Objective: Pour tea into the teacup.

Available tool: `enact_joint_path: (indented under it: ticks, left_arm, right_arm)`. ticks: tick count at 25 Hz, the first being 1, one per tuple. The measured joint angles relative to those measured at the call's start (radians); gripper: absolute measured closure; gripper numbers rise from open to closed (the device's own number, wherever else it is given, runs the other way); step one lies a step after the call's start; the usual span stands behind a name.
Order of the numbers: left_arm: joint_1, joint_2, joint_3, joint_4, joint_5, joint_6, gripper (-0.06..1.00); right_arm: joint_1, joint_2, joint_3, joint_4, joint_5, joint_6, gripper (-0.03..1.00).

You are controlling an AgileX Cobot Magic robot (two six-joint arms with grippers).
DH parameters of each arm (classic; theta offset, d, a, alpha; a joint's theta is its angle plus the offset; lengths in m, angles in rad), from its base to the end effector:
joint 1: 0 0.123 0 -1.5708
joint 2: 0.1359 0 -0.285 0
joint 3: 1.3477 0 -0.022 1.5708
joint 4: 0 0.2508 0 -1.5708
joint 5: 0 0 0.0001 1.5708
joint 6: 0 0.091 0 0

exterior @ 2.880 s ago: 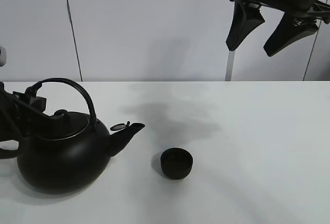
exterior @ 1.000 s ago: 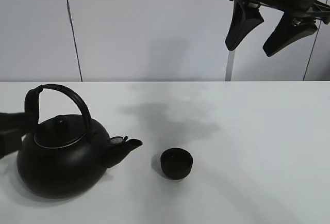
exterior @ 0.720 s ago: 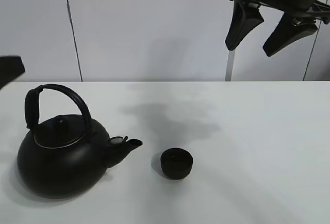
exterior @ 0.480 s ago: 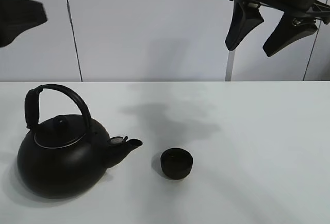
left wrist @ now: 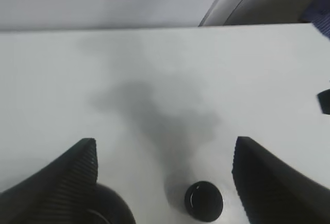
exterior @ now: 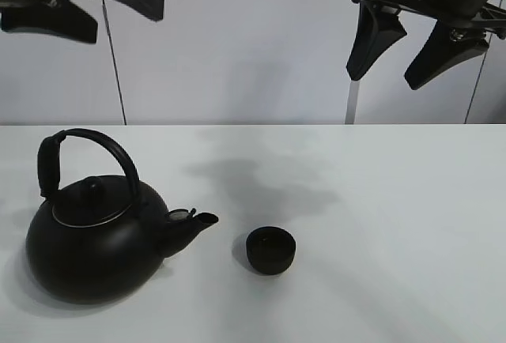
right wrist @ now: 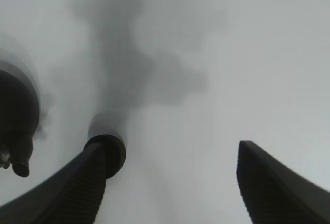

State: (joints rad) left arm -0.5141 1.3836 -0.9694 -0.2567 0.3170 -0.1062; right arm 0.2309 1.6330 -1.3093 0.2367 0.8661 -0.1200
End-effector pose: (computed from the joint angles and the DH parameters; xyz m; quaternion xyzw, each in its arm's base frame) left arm 0.2603 -0.1553 0.2941 0.0906 0.8872 -0.2211 0.3947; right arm 0.3336 0.0951 0.2857 -0.1159 0.9604 0.1178 0.2242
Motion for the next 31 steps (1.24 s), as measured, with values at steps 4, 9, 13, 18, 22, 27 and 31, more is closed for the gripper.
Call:
enact_joint_path:
  ticks: [4, 9, 13, 18, 22, 27, 31]
  left_arm:
    - [0.017, 0.119, -0.110, 0.000, 0.160, -0.086, 0.41]
    - [0.018, 0.205, -0.205, -0.008, 0.279, -0.146, 0.41]
    - [0.018, 0.221, -0.252, -0.018, 0.335, -0.153, 0.41]
    - [0.018, 0.221, -0.257, -0.026, 0.350, -0.164, 0.41]
    - [0.018, 0.221, -0.257, -0.026, 0.354, -0.168, 0.41]
    - [0.018, 0.221, -0.257, -0.026, 0.357, -0.169, 0.41]
    - [0.018, 0.221, -0.257, -0.026, 0.358, -0.169, 0.41]
  right_arm:
    - [0.000, 0.000, 0.000, 0.001, 0.002, 0.000, 0.47]
    - [0.000, 0.000, 0.000, 0.002, 0.023, 0.000, 0.47]
    - [0.000, 0.000, 0.000, 0.002, 0.037, 0.000, 0.47]
    - [0.000, 0.000, 0.000, 0.002, 0.055, 0.000, 0.47]
    - [0.000, 0.000, 0.000, 0.002, 0.055, 0.000, 0.47]
    - [0.000, 0.000, 0.000, 0.003, 0.055, 0.000, 0.47]
    - [0.000, 0.000, 0.000, 0.003, 0.056, 0.000, 0.47]
